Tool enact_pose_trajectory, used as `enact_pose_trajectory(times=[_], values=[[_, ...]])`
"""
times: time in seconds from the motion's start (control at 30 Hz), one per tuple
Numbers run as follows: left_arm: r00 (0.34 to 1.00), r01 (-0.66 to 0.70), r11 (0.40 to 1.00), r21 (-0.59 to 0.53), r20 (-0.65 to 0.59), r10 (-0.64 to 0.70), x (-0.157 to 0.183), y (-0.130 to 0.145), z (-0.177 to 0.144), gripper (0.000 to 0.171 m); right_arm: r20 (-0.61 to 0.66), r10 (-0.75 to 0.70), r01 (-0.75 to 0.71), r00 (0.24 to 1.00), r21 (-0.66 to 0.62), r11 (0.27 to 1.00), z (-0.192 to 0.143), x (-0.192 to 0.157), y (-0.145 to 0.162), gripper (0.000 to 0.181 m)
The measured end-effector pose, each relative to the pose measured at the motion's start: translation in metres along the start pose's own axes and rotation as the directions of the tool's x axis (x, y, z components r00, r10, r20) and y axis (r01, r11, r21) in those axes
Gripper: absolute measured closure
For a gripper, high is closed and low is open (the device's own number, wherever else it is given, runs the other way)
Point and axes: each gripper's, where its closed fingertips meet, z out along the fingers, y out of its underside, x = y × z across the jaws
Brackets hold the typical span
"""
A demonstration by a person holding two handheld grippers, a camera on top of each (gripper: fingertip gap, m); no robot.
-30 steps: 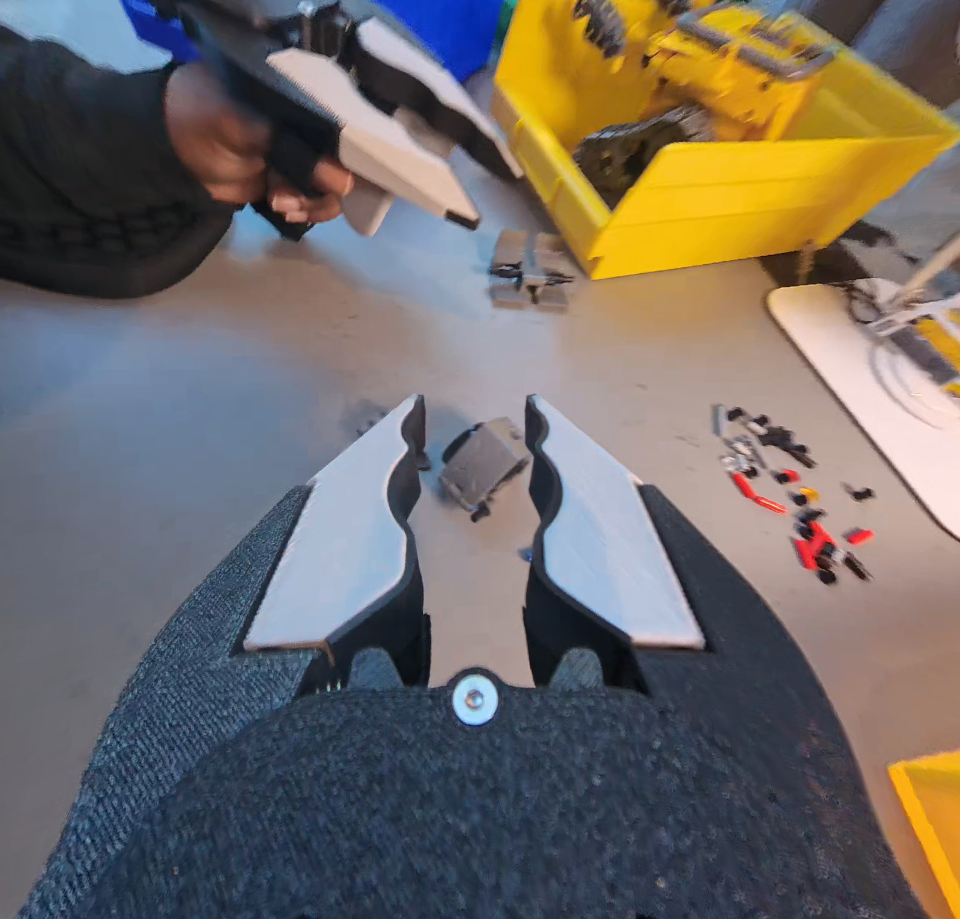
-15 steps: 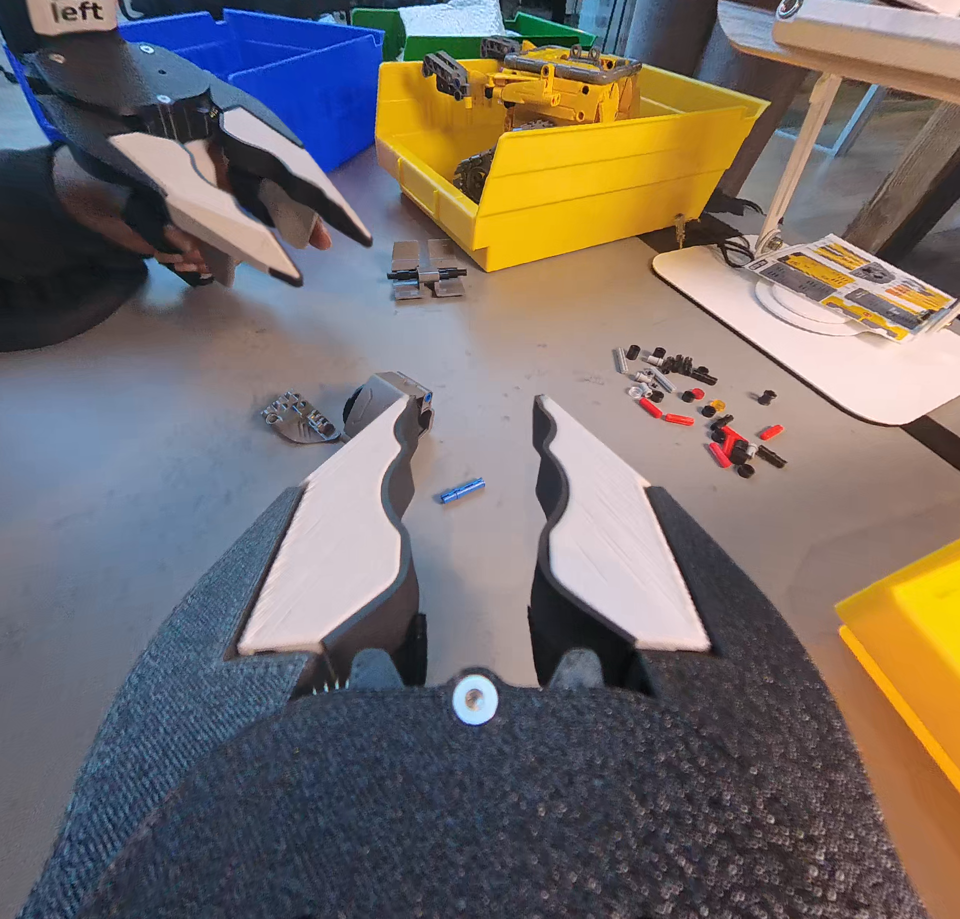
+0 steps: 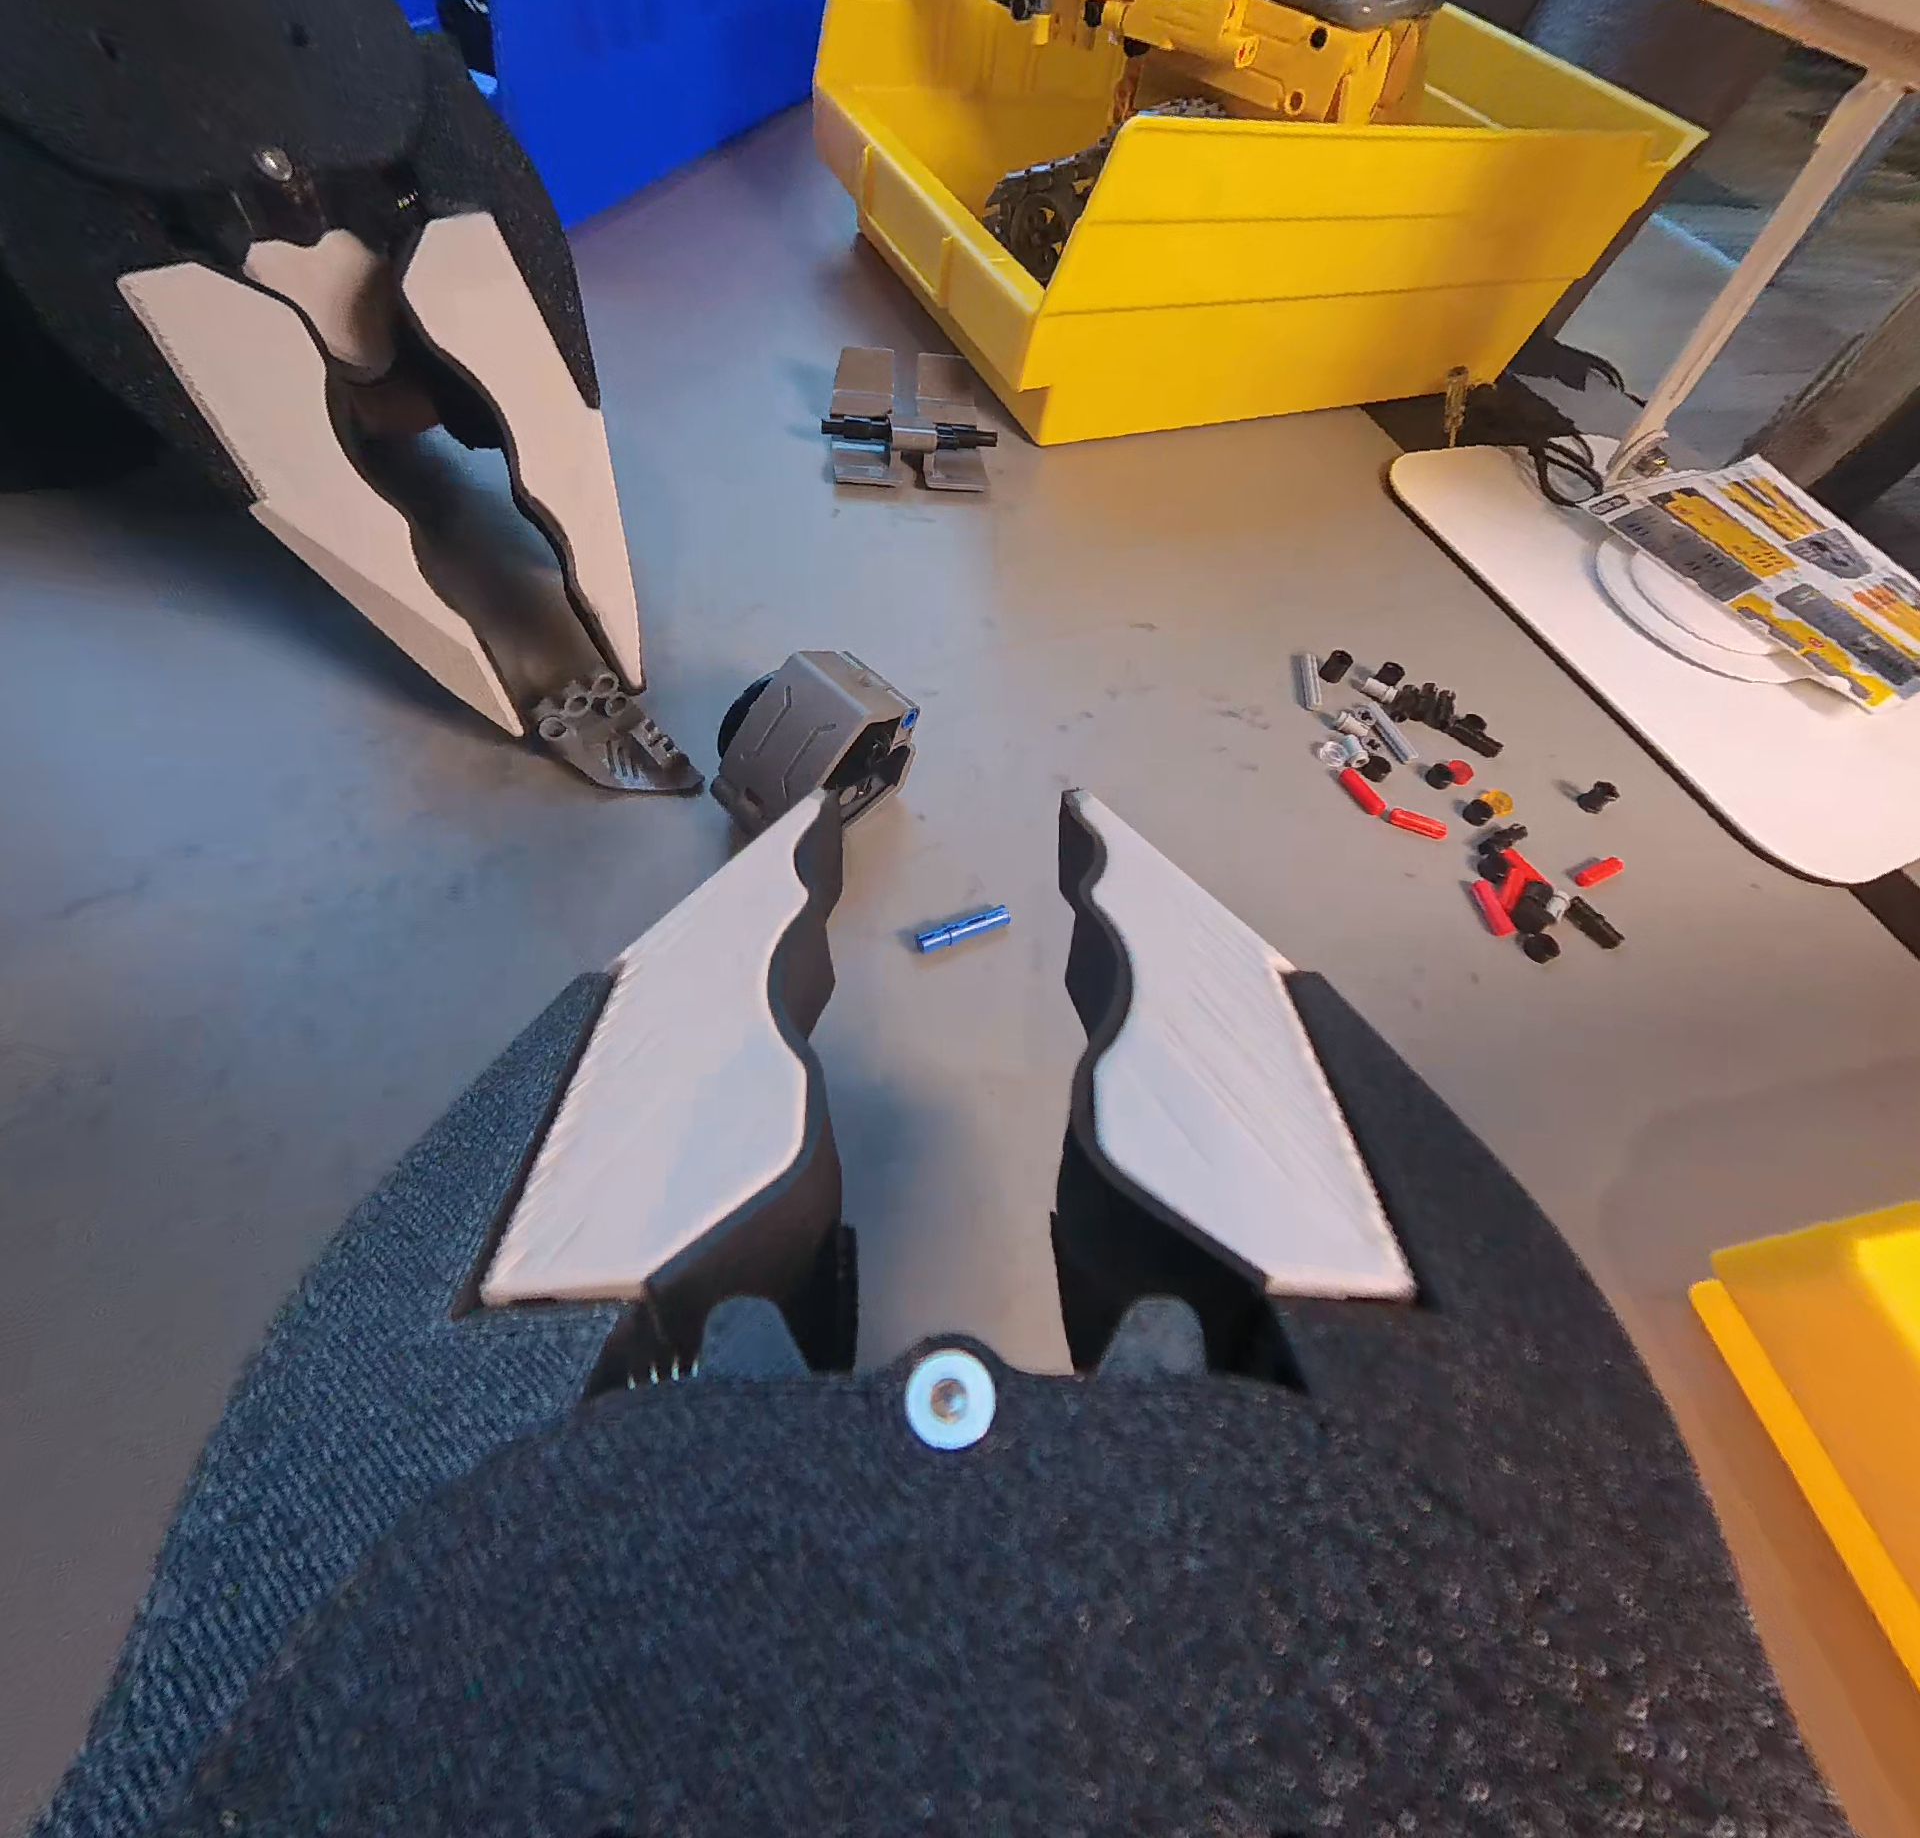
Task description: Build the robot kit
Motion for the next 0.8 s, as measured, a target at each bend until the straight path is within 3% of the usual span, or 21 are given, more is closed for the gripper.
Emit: enact_pose_trajectory(times=[0.13, 0.2, 0.27, 0.37, 0.43, 0.6, 0.8], values=[[0.999, 0.030, 1.000, -0.002, 0.036, -0.030, -0.002, 0.001, 0.000, 0.148, 0.001, -0.003, 0.003, 1.000, -0.025, 1.000, 0.000, 0.001, 0.005, 0.139], [0.999, 0.033, 0.999, 0.016, -0.021, -0.032, 0.008, -0.002, 0.001, 0.144, 0.003, -0.001, 0.001, 1.000, -0.027, 1.000, 0.001, 0.001, 0.005, 0.139], [0.994, 0.054, 0.996, 0.071, -0.099, -0.047, 0.020, -0.012, -0.002, 0.130, 0.004, -0.006, 0.006, 1.000, -0.031, 1.000, 0.001, 0.000, 0.006, 0.139], [0.982, 0.119, 0.969, 0.216, -0.172, -0.083, 0.023, -0.036, -0.018, 0.128, 0.008, -0.009, 0.010, 1.000, -0.038, 0.999, 0.002, -0.002, 0.006, 0.139], [0.986, 0.142, 0.947, 0.289, -0.125, -0.110, 0.009, -0.045, -0.028, 0.129, 0.009, -0.005, 0.006, 1.000, -0.043, 0.999, 0.003, -0.004, 0.006, 0.139], [0.978, 0.153, 0.925, 0.348, 0.082, -0.193, -0.034, -0.040, -0.042, 0.126, -0.004, 0.066, -0.066, 0.998, -0.100, 0.993, 0.018, -0.019, 0.001, 0.134], [0.958, 0.183, 0.920, 0.347, 0.148, -0.247, -0.051, -0.033, -0.047, 0.126, 0.002, 0.143, -0.140, 0.990, -0.191, 0.972, 0.037, -0.033, 0.002, 0.133]])
